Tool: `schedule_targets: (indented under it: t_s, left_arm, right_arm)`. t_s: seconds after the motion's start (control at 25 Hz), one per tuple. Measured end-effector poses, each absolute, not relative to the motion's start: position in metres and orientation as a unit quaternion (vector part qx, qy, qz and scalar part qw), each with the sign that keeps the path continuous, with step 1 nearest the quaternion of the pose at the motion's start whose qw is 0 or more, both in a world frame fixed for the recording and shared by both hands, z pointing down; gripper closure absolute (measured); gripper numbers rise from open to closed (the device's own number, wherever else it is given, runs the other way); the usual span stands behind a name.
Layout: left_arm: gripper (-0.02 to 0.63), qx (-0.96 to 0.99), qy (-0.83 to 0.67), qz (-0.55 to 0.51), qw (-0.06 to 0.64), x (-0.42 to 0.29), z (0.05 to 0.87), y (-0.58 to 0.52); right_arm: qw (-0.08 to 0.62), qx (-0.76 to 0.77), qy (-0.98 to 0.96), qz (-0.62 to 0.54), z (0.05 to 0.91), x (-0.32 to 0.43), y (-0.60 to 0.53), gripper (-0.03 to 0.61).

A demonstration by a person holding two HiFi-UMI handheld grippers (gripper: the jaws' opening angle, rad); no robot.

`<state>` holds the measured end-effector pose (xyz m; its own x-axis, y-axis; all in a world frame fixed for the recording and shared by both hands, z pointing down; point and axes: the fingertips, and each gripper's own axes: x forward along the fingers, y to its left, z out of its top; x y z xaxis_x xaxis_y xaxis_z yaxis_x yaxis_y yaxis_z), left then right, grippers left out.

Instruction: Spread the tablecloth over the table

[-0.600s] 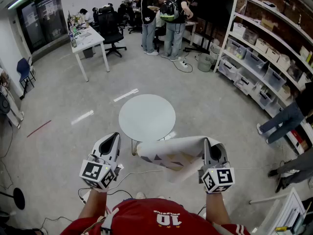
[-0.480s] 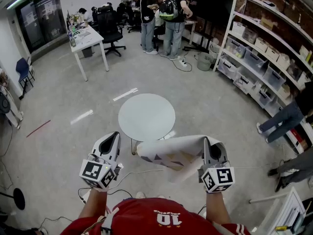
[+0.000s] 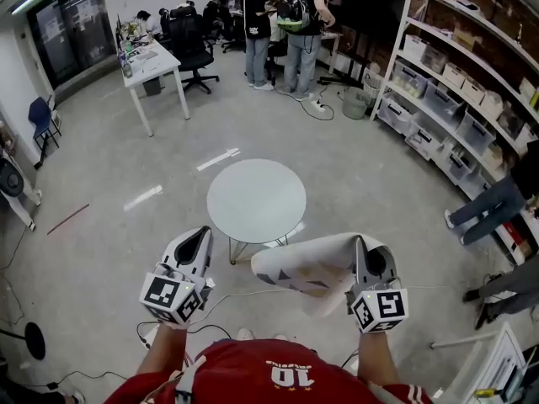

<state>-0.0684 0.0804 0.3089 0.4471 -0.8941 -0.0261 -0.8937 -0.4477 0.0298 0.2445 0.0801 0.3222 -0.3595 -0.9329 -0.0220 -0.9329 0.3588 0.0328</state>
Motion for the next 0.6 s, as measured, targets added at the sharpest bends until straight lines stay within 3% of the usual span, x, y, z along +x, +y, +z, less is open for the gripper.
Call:
schedule_targets:
  t_s: [0.6]
  left_arm:
    - [0.612,0.856,-0.516,-0.028,0.010,-0.107,0.318,0.067]
  right_arm:
    - [-0.026,0.591,-0.806,-0.018,0.315,0.233,0.071,0.565]
